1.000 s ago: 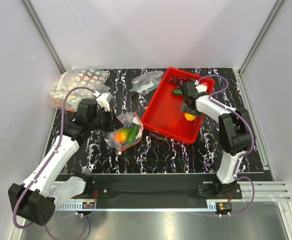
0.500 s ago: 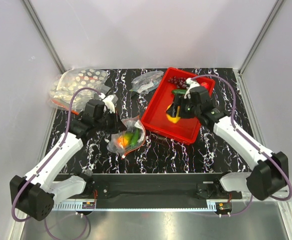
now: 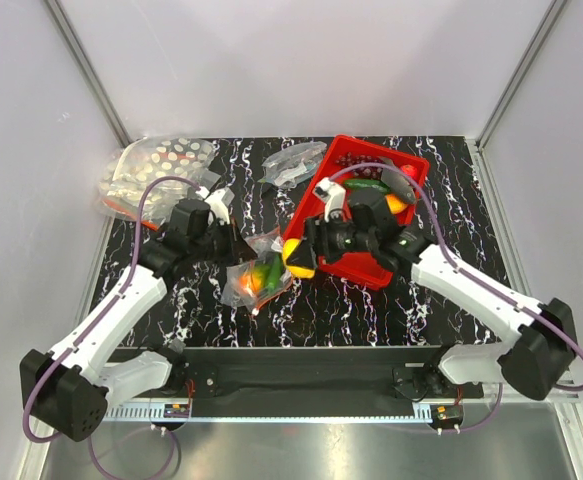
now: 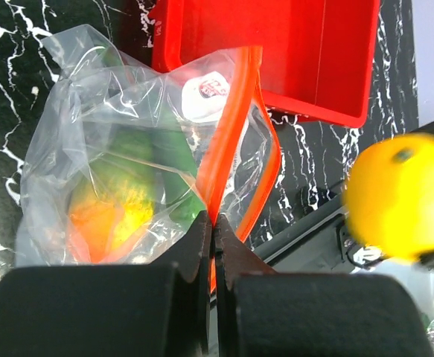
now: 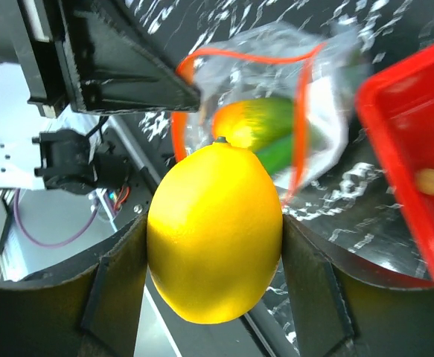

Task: Place the food in the zip-top bag and seal the zipper
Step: Pick up the fake fruit from the bin, then place the fake fruit in the zipper food storage bag, then adjust the zipper food storage bag at the center of the board.

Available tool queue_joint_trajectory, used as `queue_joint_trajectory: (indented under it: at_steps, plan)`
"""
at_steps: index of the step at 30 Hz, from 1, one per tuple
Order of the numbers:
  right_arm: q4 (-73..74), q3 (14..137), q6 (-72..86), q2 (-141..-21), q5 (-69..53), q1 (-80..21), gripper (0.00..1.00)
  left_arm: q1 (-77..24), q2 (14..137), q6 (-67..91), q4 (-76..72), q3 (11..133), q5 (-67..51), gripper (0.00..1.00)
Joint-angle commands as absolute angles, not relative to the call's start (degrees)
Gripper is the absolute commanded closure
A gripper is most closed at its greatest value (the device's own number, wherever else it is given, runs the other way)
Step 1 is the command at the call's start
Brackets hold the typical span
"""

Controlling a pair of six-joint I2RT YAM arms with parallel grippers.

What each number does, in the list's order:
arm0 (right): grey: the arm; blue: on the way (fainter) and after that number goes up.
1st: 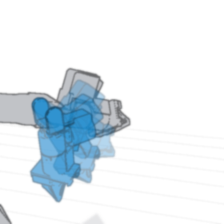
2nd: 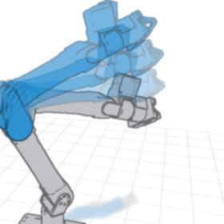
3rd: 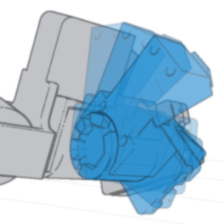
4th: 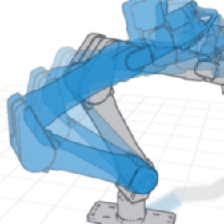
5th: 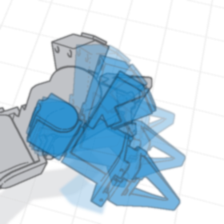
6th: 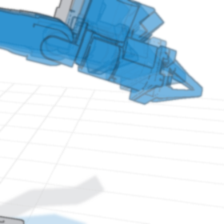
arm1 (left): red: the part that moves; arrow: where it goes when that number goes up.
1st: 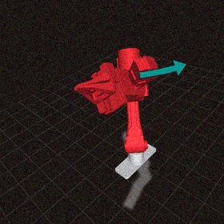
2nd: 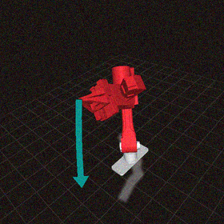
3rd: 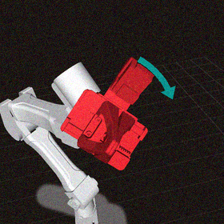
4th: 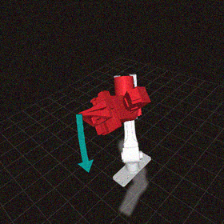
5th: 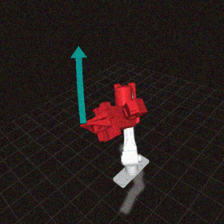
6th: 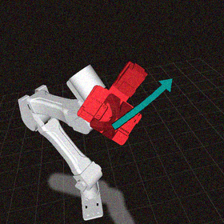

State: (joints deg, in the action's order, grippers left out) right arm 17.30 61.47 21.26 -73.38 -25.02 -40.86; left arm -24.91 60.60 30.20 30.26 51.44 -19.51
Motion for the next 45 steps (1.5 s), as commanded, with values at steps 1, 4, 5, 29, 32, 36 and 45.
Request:
queue_joint_trajectory:
  at_steps: [1, 4, 5, 29, 32, 36, 45]
  plan:
    - [12.48, 63.63, 23.46, -77.07, -24.97, -44.73, 0.67, -25.14, 60.38, 32.43, 25.84, 50.89, -21.62, 1.0]
    - [11.43, 64.77, 24.25, -80.67, -21.54, -47.98, 0.66, -25.14, 60.03, 32.52, 25.58, 50.8, -21.62, 1.0]
    - [11.16, 65.3, 24.69, -81.55, -20.66, -48.6, 0.66, -25.14, 60.03, 32.43, 25.58, 50.89, -21.8, 1.0]
    - [23.12, 62.95, 28.21, -77.26, -0.97, -50.36, 0.43, -25.14, 60.21, 31.99, 23.82, 49.04, -26.9, 1.0]
    - [21.19, 59.34, 30.32, -77.17, -0.62, -50.62, 0.43, -25.14, 59.86, 31.82, 24.17, 49.22, -26.63, 1.0]
    - [17.76, 56.87, 31.9, -79.01, -0.88, -50.89, 0.44, -25.14, 59.24, 31.9, 24.43, 49.31, -26.54, 1.0]
    - [15.82, 59.5, 31.91, -84.38, -4.13, -50.98, 0.83, -25.14, 58.36, 31.29, 26.45, 50.36, -25.4, 1.0]
